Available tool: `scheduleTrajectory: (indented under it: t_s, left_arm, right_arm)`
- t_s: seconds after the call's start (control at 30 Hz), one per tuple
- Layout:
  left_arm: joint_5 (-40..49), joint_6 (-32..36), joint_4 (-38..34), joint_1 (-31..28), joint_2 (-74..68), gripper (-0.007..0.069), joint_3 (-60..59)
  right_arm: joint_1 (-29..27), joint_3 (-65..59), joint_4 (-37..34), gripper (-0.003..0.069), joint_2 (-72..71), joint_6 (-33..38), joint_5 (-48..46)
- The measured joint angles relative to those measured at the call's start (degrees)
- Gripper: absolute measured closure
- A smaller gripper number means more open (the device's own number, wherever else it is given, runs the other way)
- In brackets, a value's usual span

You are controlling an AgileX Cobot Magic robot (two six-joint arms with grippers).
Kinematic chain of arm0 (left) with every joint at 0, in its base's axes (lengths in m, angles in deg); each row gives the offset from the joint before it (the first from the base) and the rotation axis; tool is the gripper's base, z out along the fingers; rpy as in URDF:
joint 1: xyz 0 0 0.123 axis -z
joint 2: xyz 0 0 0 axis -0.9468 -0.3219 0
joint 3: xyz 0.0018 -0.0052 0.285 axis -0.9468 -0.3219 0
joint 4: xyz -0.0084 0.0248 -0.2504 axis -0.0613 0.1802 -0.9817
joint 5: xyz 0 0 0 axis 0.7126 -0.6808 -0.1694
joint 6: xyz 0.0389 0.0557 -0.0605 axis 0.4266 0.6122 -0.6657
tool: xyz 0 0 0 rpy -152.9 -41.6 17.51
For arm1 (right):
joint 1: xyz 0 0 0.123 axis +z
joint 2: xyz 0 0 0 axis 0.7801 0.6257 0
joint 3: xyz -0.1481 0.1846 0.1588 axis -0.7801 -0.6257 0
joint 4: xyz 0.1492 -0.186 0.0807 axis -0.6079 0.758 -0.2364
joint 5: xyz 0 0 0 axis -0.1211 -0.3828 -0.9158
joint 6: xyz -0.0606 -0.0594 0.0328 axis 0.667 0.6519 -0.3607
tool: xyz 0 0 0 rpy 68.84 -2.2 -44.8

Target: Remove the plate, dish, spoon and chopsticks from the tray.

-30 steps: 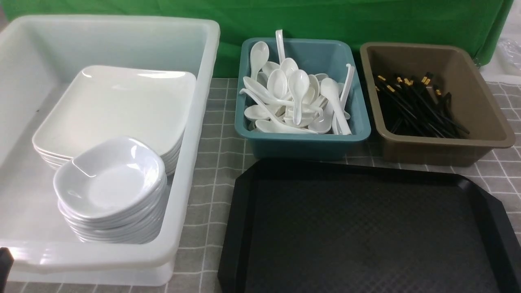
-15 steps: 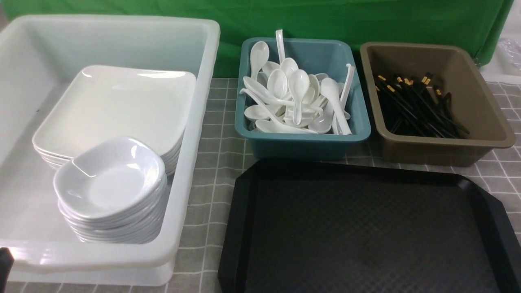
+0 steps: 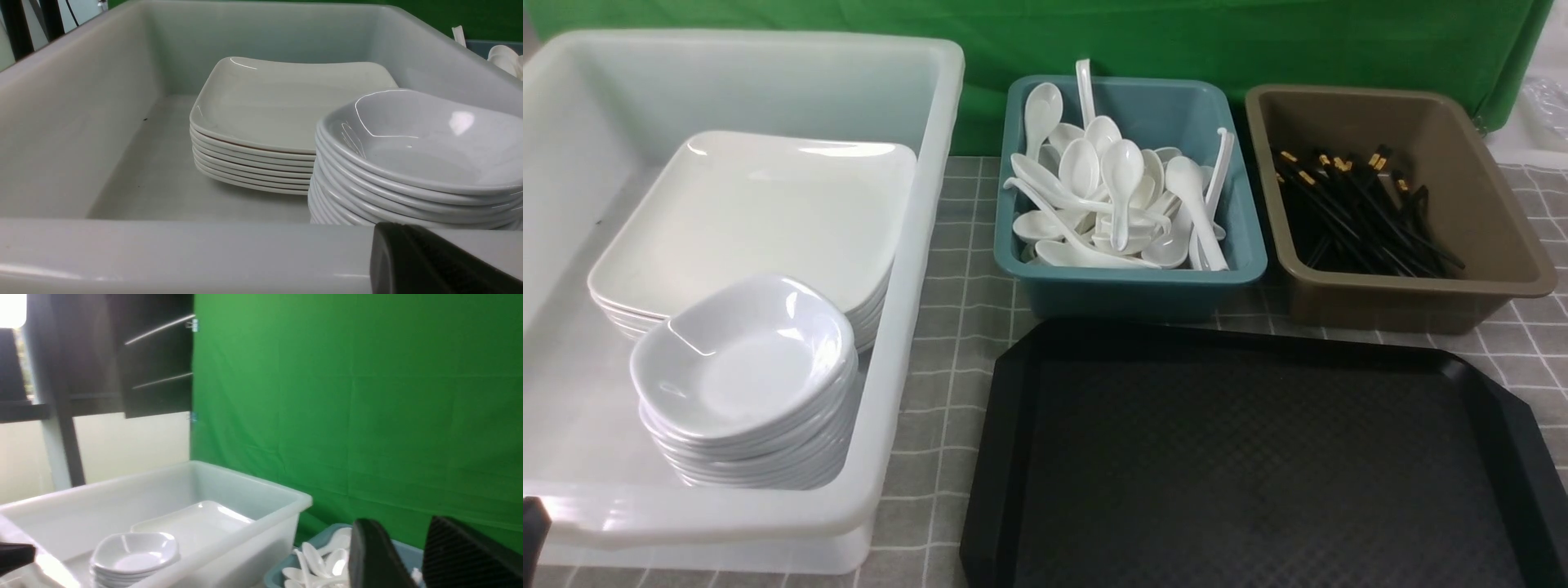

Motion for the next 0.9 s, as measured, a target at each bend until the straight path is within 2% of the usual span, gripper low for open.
scheduleTrajectory:
  t_s: [0.3,0.43,0.53,0.7,0.77,0.9]
  left_arm:
    - [0.0,0.4,0.0,0.0,0.0,0.0620,0.0]
    - [0.0,0.4,0.0,0.0,0.0,0.0620,0.0]
    - [0.0,0.4,0.0,0.0,0.0,0.0620,0.0]
    - [0.0,1.5,0.0,0.0,0.0,0.0620,0.0]
    - [0.0,1.6,0.0,0.0,0.0,0.0620,0.0]
    - [0.0,1.6,0.0,0.0,0.0,0.0620,0.0]
  right_arm:
    - [0.0,-4.4,-3.2,0.0424,1.2,2.3,4.5]
    - [-3.8,-9.8,-3.2,0.0424,1.3,4.2,5.4]
    - [-14.9,-17.7,-3.2,0.0424,1.3,5.1,5.6]
    - [-29.7,-31.2,-2.8,0.0424,-2.3,7.3,5.6]
    - [-33.5,-36.1,-3.2,0.0424,-5.2,7.0,4.9]
    - [-38.1,-38.5,-3.2,0.0424,-7.1,5.7,2.7]
